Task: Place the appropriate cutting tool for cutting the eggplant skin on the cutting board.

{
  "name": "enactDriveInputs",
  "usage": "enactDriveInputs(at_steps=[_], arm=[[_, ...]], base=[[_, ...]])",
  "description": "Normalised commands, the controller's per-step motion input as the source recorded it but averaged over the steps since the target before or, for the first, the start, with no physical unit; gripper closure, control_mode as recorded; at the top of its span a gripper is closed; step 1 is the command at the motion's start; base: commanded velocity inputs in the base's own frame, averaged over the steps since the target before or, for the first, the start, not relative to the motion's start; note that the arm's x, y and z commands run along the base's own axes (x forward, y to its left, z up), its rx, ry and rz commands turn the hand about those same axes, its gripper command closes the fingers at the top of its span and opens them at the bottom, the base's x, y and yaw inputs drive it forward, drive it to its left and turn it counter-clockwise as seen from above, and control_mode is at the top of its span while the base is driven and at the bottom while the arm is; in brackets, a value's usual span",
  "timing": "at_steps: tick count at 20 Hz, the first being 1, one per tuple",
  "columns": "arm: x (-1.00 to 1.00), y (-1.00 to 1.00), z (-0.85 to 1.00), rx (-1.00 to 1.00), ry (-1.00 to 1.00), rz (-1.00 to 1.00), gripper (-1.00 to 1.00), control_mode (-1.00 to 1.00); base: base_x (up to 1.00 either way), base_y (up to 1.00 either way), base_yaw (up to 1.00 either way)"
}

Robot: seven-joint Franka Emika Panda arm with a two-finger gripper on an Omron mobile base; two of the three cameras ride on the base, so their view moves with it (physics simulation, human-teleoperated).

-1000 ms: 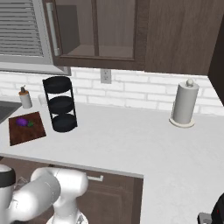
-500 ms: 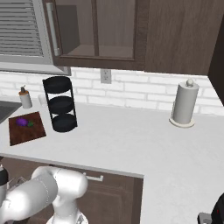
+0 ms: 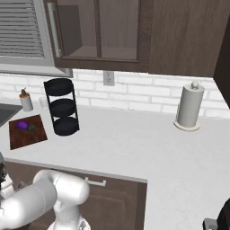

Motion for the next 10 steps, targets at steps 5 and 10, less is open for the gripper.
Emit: enactDriveInputs(at_steps=[5, 10], arm=[[0.10, 0.01, -0.14, 0.00, 0.08, 0.00, -1.00, -1.00], [0.13, 0.00, -0.09, 0.00, 0.11, 0.00, -1.00, -1.00]], base=[[0.00, 0.00, 0.00], [0.00, 0.00, 0.00]])
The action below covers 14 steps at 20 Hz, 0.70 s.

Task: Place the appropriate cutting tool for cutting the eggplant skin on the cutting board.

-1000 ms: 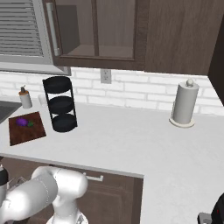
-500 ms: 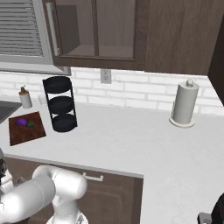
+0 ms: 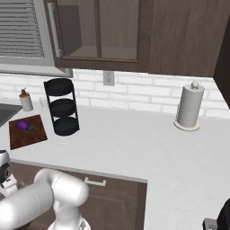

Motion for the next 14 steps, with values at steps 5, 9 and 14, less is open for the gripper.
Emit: enactDriveInputs(at_steps=[5, 9, 14], arm=[[0.04, 0.02, -0.13, 0.00, 0.08, 0.00, -1.00, -1.00], [0.00, 0.08, -0.12, 0.00, 0.02, 0.00, -1.00, -1.00], [0.00, 0.08, -0.18, 0.00, 0.00, 0.00, -1.00, -1.00]], base=[[0.00, 0.00, 0.00], [0.00, 0.00, 0.00], [0.00, 0.00, 0.00]])
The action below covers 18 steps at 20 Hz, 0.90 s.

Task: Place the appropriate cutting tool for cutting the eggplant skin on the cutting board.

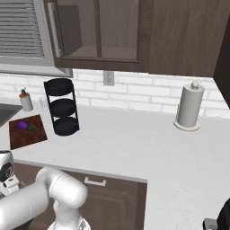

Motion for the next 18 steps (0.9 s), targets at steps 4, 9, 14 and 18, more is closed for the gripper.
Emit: enactDriveInputs(at_steps=[4, 9, 14, 18], arm=[[0.00, 0.01, -0.19, 0.00, -0.01, 0.00, -1.00, -1.00], [0.00, 0.00, -0.36, 0.00, 0.00, 0.00, 1.00, -1.00], [-0.01, 0.00, -0.30, 0.00, 0.00, 0.00, 1.00, -1.00], [0.00, 0.00, -0.17, 0.00, 0.00, 0.00, 1.00, -1.00]], base=[[0.00, 0.00, 0.00], [0.00, 0.00, 0.00], [0.00, 0.00, 0.00], [0.00, 0.00, 0.00]])
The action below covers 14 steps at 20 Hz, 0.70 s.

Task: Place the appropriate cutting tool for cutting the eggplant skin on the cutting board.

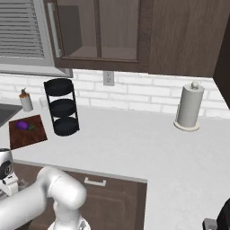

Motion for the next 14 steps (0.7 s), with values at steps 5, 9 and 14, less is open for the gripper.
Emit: enactDriveInputs(at_steps=[5, 9, 14], arm=[[-0.50, 0.00, 0.02, 0.01, 0.00, -0.14, 1.00, -1.00], [-0.81, 0.00, 0.70, 0.02, 0.00, -0.20, 1.00, -1.00], [-0.72, 0.00, 1.00, -0.02, -0.04, -0.15, 1.00, -1.00]], base=[[0.00, 0.00, 0.00], [0.00, 0.00, 0.00], [0.00, 0.00, 0.00]])
